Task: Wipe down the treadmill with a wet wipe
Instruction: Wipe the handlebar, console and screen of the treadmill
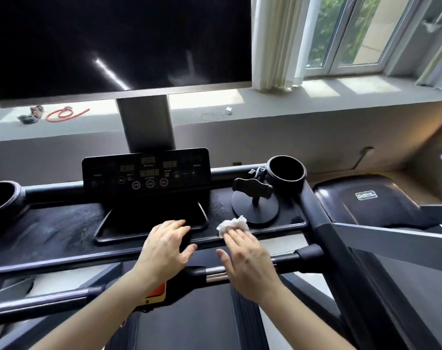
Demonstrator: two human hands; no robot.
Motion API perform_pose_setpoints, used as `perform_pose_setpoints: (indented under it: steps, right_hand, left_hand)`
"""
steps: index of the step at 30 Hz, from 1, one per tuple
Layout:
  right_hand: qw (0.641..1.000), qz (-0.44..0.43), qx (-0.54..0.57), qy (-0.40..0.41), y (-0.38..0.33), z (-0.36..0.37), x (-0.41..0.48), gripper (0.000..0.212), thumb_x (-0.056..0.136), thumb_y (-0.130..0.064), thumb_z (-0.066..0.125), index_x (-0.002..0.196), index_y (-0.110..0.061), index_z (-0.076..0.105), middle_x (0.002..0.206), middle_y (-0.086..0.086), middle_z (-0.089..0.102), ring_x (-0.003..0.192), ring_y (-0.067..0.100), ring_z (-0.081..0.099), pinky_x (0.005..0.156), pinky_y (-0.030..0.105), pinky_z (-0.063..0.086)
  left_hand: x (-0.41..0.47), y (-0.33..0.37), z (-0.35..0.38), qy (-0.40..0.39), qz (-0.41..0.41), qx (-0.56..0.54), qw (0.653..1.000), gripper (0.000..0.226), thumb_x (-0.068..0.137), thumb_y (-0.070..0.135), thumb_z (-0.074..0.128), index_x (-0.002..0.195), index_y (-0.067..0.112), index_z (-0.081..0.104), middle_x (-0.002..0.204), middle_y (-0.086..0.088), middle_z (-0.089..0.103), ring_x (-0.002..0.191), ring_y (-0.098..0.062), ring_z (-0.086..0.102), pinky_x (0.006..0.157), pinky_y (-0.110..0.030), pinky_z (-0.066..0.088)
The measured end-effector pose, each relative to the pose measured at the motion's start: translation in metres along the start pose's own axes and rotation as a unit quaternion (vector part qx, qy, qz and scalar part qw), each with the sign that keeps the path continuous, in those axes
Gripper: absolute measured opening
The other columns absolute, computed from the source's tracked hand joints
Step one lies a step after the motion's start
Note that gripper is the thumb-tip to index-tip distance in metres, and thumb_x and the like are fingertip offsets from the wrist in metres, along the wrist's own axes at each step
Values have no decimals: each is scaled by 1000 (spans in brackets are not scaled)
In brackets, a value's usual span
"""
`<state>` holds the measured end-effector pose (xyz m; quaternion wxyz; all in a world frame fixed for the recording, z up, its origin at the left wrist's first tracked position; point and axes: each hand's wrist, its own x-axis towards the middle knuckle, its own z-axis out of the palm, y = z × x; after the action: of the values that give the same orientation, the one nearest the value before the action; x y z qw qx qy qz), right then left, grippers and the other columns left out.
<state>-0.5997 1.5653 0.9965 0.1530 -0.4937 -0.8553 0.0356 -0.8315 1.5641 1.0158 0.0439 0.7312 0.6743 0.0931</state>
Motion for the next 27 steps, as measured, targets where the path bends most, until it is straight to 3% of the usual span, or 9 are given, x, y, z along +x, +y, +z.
perform_pose_setpoints:
  steps: [3,6,9,14,17,20,22,25,27]
  right_hand:
    - [1000,0,-13,23,51,-18,-11,48,107,-38,34,135,-13,63,135,1,65,131,15,55,121,30,29]
    - [998,-10,-13,53,76,-24,-15,39,104,-30,44,128,-13,68,127,-1,70,124,14,61,117,31,36]
    - [997,26,-28,61,98,-25,-15,39,104,-34,40,117,-14,72,118,1,72,115,19,65,110,33,44]
    - [982,130,-133,-13,140,-36,-18,70,104,-51,24,127,0,67,130,18,67,124,31,62,116,41,40]
    - [976,208,-69,-15,95,-23,-14,87,101,-63,19,134,7,60,136,26,61,130,39,57,116,47,40]
    - [989,143,-15,-12,50,-10,-26,87,103,-65,17,142,3,53,146,21,55,138,35,50,117,46,39]
    - [995,95,-33,-23,64,-13,-30,82,103,-63,22,142,1,55,146,19,56,138,32,51,119,41,38]
    - [986,142,-64,-53,114,-32,-15,101,98,-73,4,141,3,54,145,24,55,136,37,52,118,43,36]
    - [982,160,-53,-82,129,-40,2,114,88,-81,-7,151,0,42,157,20,42,147,32,37,124,40,23]
  left_hand:
    - [4,7,2,-3,-15,-6,1000,65,82,58,55,126,14,73,138,-5,65,133,-23,56,113,-40,42]
    - [4,6,5,3,-14,-3,1000,71,81,64,47,123,14,75,135,-5,67,130,-23,58,111,-41,45]
    - [2,8,0,-9,-16,-1,1000,83,78,71,37,128,15,72,140,-3,64,135,-21,55,114,-39,41]
    - [-1,14,-1,-20,-32,-5,999,95,74,79,36,133,13,69,145,-5,60,140,-22,51,117,-39,37]
    - [-2,18,-1,-24,-29,-2,999,94,75,78,39,128,8,72,140,-9,64,136,-26,56,114,-41,42]
    - [-2,20,0,-25,-32,-1,999,94,75,78,40,126,7,72,139,-11,65,135,-27,57,113,-41,42]
    - [-2,20,-1,-27,-34,0,999,96,74,80,38,129,8,71,141,-10,63,137,-26,55,115,-40,40]
    - [-3,22,-5,-27,-38,1,999,101,72,82,33,135,10,67,147,-7,59,142,-23,49,118,-37,34]
    - [-4,23,-4,-26,-41,1,999,103,71,83,32,137,11,66,149,-6,57,144,-21,47,119,-36,32]
